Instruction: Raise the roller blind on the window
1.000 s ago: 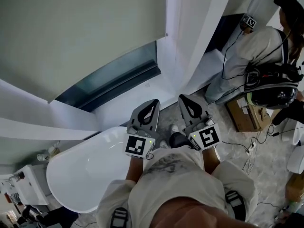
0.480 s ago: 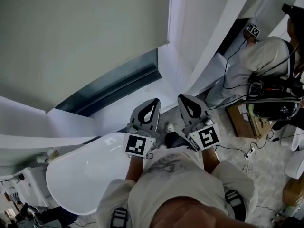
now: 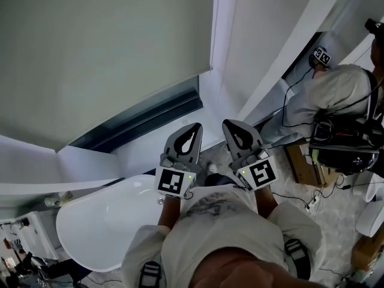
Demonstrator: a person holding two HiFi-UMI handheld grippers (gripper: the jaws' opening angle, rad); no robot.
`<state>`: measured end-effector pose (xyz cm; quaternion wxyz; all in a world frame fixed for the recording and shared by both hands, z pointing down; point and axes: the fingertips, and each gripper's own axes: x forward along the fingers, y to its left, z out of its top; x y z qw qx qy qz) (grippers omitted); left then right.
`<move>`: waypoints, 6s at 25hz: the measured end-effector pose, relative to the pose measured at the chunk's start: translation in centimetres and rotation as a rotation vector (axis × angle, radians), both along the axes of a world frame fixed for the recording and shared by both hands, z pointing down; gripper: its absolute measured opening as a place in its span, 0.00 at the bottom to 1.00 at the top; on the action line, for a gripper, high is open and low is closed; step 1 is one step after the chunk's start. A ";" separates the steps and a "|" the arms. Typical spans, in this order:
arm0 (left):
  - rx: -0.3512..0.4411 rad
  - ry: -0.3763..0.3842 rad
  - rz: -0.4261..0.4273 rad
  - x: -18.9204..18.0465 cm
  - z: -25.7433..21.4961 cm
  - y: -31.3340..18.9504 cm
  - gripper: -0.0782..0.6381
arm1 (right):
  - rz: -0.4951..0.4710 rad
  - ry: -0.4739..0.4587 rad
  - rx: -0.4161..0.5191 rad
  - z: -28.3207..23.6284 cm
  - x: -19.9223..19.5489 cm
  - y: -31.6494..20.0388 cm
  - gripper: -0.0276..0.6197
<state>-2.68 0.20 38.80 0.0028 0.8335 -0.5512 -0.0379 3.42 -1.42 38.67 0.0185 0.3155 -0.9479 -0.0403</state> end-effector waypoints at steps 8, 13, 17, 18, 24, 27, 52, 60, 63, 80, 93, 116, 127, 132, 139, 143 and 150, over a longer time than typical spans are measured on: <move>-0.002 -0.023 -0.011 1.0 -0.7 -3.6 0.12 | -0.032 -0.029 -0.006 -0.6 0.8 -2.6 0.14; -0.015 -0.034 -0.014 1.3 -0.7 -5.3 0.12 | -0.041 -0.062 0.009 -1.1 0.7 -4.0 0.14; -0.020 -0.023 -0.006 0.9 -0.9 -6.7 0.12 | -0.045 -0.061 0.004 -1.2 0.3 -4.9 0.14; -0.017 -0.025 0.000 0.9 -1.1 -7.1 0.12 | -0.045 -0.057 -0.002 -1.1 0.2 -5.1 0.14; 0.010 -0.031 0.060 1.6 -1.9 -9.6 0.12 | -0.017 -0.049 -0.008 -0.7 0.3 -6.5 0.14; 0.017 -0.032 0.103 1.9 -2.0 -10.7 0.12 | 0.014 -0.061 -0.002 -0.8 0.3 -7.0 0.14; 0.035 -0.040 0.300 3.8 -2.5 -16.4 0.20 | 0.163 -0.003 -0.057 0.7 0.8 -8.5 0.14; 0.041 -0.044 0.328 4.5 -2.5 -17.8 0.22 | 0.170 0.019 -0.072 0.5 0.7 -8.4 0.14; 0.039 -0.041 0.332 4.5 -2.2 -17.9 0.22 | 0.189 -0.006 -0.035 0.2 0.7 -8.4 0.14; 0.072 -0.038 0.386 5.0 -1.2 -18.0 0.17 | 0.235 0.005 -0.031 0.8 0.9 -7.8 0.14; 0.000 -0.037 0.371 4.8 -0.9 -17.3 0.12 | 0.168 -0.002 -0.049 0.2 0.9 -8.5 0.14; -0.044 -0.038 0.252 1.1 1.2 -13.4 0.12 | -0.024 -0.048 0.085 -9.1 -3.0 -9.2 0.14; -0.031 -0.036 0.269 1.6 2.2 -13.5 0.12 | -0.081 -0.048 0.121 -12.1 -4.9 -10.9 0.23; -0.041 -0.023 0.279 1.2 2.2 -12.6 0.12 | -0.113 -0.077 0.115 -14.4 -5.9 -10.6 0.23; -0.043 -0.006 0.285 0.9 1.6 -12.2 0.12 | -0.107 -0.068 0.082 -15.6 -6.4 -11.0 0.17; -0.038 -0.018 0.275 1.2 1.6 -12.6 0.12 | -0.106 -0.076 0.072 -15.6 -6.2 -11.3 0.14; -0.049 -0.021 0.277 1.7 2.9 -12.9 0.12 | -0.061 -0.102 0.120 -14.4 -5.4 -11.3 0.14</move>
